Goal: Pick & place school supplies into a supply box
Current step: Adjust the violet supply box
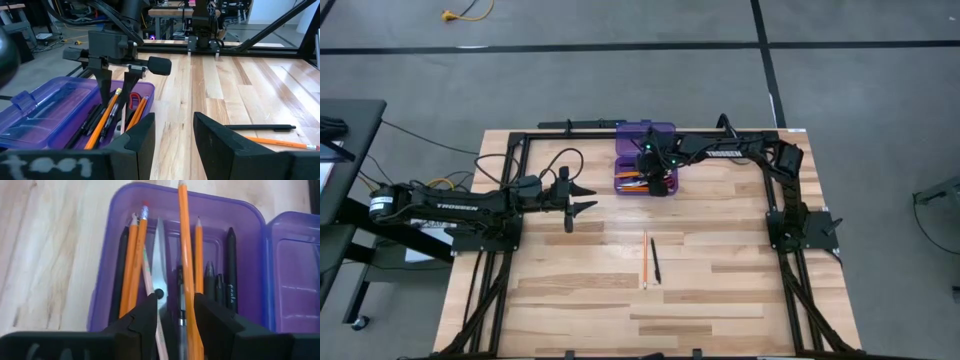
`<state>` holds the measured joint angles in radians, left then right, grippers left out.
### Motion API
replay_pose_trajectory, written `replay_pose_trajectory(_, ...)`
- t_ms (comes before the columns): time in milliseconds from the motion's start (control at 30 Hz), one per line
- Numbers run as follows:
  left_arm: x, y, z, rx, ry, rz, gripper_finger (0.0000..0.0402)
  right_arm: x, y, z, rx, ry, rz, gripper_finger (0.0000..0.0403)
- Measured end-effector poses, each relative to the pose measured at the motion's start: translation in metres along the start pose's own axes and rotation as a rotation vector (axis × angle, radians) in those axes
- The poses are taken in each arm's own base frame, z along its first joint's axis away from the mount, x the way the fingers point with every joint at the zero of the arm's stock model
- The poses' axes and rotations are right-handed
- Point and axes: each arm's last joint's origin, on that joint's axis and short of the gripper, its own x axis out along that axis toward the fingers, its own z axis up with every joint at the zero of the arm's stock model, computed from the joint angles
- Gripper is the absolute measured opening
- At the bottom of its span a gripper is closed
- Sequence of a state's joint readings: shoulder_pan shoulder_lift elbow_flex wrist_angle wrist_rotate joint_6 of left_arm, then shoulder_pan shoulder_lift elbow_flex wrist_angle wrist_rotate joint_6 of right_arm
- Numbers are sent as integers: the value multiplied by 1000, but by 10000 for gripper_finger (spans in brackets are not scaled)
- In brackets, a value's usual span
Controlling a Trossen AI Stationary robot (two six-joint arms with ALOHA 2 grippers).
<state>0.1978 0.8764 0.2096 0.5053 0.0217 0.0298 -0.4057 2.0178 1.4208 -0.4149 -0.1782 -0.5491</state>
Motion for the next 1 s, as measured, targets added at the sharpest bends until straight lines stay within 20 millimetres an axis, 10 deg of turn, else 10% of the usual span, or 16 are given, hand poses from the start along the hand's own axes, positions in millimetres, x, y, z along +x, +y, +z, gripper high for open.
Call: replay_pose_trajectory(1000, 0, 2, 0, -19, 3, 75, 124, -2, -2, -6, 26, 100, -82, 123)
